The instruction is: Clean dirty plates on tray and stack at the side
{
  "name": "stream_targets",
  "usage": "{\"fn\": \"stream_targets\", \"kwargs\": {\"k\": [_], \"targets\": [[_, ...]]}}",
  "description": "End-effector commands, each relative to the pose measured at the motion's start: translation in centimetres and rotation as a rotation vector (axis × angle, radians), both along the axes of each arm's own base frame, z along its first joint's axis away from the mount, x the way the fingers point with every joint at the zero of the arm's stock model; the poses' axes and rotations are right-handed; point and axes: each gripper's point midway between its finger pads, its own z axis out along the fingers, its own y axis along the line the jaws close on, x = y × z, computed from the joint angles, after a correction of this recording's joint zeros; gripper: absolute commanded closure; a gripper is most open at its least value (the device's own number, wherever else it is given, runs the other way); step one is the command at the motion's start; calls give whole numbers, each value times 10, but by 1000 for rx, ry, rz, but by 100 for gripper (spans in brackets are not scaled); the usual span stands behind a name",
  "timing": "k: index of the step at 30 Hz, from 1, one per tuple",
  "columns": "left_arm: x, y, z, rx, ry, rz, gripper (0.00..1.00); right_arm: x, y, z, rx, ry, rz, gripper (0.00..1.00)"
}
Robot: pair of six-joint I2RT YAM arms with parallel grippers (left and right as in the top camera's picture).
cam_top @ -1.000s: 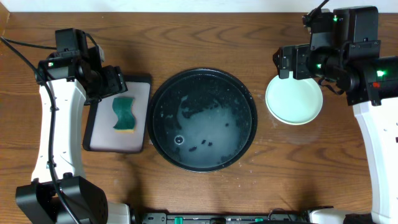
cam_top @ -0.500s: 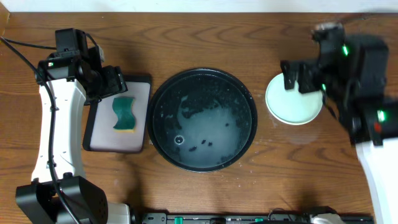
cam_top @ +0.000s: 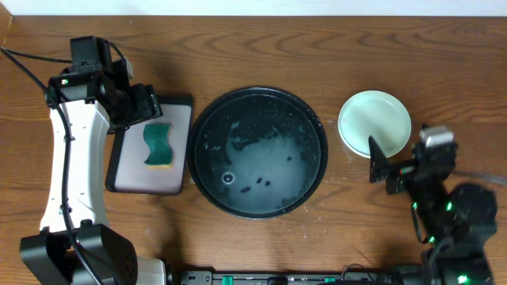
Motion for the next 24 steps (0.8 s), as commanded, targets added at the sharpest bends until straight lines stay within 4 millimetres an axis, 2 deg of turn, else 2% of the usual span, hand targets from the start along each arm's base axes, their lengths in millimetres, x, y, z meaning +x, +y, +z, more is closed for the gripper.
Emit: {"fn": "stream_targets", "kwargs": {"k": [1,7,14,24], "targets": [[2,1,2,-9,-4,8,22,-7,-4,-25,-25,-29,-12,1],[2,1,2,-9,-4,8,22,-11,-7,-49,-21,-112,-29,1],[2,1,2,-9,-5,8,22,-13,-7,-59,11,-213,-33,1],[2,1,2,-9,-4,8,22,-16,-8,-86,10,-214,-36,1]]}}
